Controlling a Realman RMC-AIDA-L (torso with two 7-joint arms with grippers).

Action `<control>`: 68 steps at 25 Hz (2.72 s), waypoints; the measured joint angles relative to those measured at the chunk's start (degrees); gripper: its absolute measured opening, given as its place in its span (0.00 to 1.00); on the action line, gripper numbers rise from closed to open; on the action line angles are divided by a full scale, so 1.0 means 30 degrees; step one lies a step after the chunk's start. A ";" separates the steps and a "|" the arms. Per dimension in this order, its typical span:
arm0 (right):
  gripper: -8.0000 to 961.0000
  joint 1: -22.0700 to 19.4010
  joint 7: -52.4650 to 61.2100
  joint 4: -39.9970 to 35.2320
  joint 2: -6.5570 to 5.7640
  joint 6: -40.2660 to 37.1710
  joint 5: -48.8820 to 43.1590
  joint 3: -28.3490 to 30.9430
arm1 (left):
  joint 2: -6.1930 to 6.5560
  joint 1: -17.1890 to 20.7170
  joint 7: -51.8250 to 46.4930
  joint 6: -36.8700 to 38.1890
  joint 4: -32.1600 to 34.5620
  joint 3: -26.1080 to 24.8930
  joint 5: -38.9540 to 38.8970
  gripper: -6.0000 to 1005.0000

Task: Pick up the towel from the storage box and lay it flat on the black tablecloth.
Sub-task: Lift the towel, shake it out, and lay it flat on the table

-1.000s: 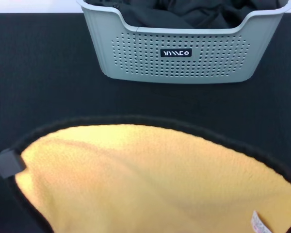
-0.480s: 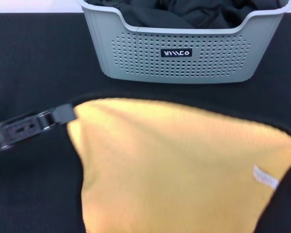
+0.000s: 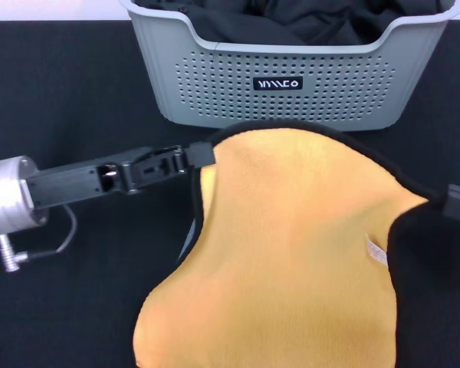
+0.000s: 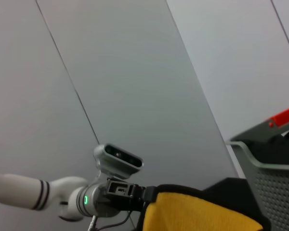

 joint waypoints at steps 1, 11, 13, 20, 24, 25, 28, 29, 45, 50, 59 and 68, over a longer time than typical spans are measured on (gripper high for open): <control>0.07 0.0228 -0.0145 0.0249 -0.0039 -0.0204 -0.0132 0.0019 | -0.0056 -0.0027 0.0174 -0.0345 -0.0007 -0.0001 0.0143 0.03; 0.08 0.1340 -0.0374 0.1693 0.0020 -0.3096 -0.1415 0.0464 | -0.0270 0.0311 0.1958 -0.3970 -0.0202 -0.0030 0.0479 0.03; 0.08 0.1590 -0.0663 0.2234 0.0079 -0.3897 -0.1430 0.0390 | -0.0433 0.0348 0.2285 -0.4633 -0.0219 0.0012 0.0487 0.03; 0.08 0.2917 -0.2409 0.4804 0.0178 -0.6164 -0.1435 0.0256 | -0.1359 0.0211 0.4179 -0.7399 -0.0653 0.0074 0.0558 0.03; 0.08 0.3568 -0.3143 0.5871 0.0214 -0.7599 -0.1438 0.0245 | -0.1707 0.0162 0.4955 -0.8915 -0.0661 0.0109 0.0563 0.03; 0.08 0.3688 -0.3319 0.6067 0.0229 -0.7869 -0.1440 0.0238 | -0.1737 0.0160 0.5054 -0.9173 -0.0662 0.0108 0.0565 0.03; 0.09 0.4037 -0.3775 0.6586 0.0287 -0.8740 -0.1447 0.0152 | -0.1765 0.0156 0.5365 -0.9681 -0.0661 0.0107 0.0569 0.03; 0.09 0.4134 -0.3841 0.6667 0.0301 -0.9058 -0.1447 0.0066 | -0.1774 0.0156 0.5525 -0.9837 -0.0661 0.0105 0.0569 0.03; 0.10 0.4513 -0.4612 0.6703 0.0429 -1.0443 -0.1452 -0.0578 | -0.1751 -0.0245 0.8741 -1.0265 0.0533 0.0118 0.1021 0.03; 0.10 0.4772 -0.4860 0.6632 0.0427 -1.0422 -0.1565 -0.0750 | -0.1758 -0.0916 0.9177 -1.0322 0.0774 0.0112 0.2383 0.03; 0.10 0.5385 -0.4836 0.6307 0.0222 -1.0530 -0.2609 -0.0697 | -0.1707 -0.1164 1.0535 -1.0389 0.0821 0.0008 0.2753 0.03; 0.11 0.6018 -0.3403 0.5782 -0.0531 -1.0442 -0.3971 -0.0719 | -0.1401 -0.1230 1.0571 -1.0609 0.0987 -0.0002 0.2767 0.03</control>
